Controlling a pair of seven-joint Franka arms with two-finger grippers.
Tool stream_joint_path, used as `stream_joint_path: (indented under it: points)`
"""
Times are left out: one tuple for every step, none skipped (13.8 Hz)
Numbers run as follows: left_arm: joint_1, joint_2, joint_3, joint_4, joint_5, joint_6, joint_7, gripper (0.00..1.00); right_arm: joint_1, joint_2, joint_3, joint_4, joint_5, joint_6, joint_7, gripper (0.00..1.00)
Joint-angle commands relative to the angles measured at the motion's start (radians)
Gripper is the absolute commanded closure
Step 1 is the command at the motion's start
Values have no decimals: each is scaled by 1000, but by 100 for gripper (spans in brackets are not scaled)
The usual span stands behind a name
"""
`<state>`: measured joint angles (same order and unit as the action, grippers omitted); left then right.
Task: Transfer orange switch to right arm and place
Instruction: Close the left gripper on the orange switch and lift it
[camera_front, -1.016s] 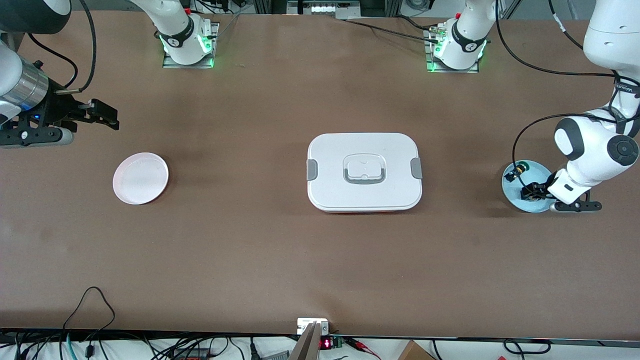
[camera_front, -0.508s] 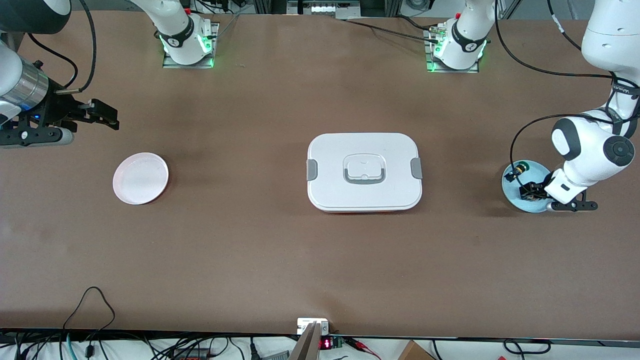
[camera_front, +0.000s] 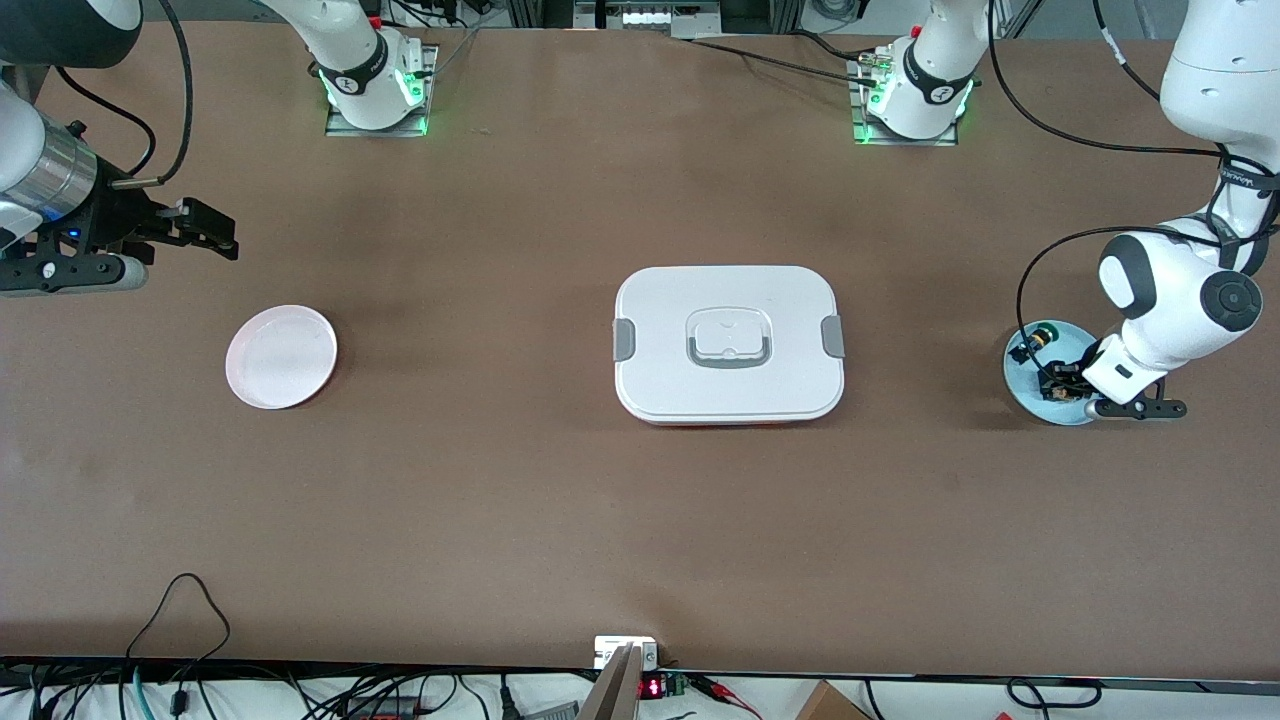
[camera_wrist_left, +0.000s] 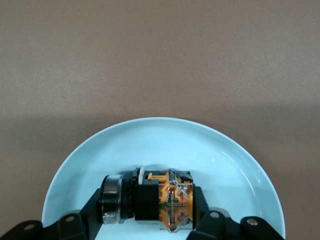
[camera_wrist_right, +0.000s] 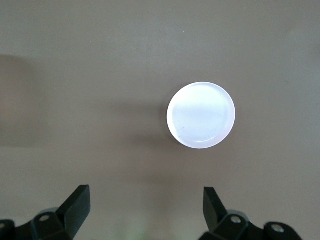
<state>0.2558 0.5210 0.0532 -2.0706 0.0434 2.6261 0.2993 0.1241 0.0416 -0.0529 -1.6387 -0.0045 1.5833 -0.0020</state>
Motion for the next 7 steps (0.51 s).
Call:
stream_joint_path:
  points:
    - [7,-32,-4,6,13,2,63,73,-3,6,4,19,14,-19,11,0]
    - [5,-54,-6,10,13,-1,64,73,-3,6,2,19,14,-16,11,0]
    - [-1,-82,-9,12,13,-29,64,73,-3,6,2,19,14,-14,11,0]
    - [-9,-110,-16,29,13,-90,64,73,-3,6,2,19,14,-17,11,0]
    - [-10,-131,-44,65,13,-182,64,73,-3,6,2,19,14,-20,11,0]
    - [-10,-134,-64,126,13,-283,64,73,-4,6,2,19,14,-19,11,0]
    - [-13,-133,-78,195,13,-398,67,73,-4,6,2,19,14,-16,11,0]
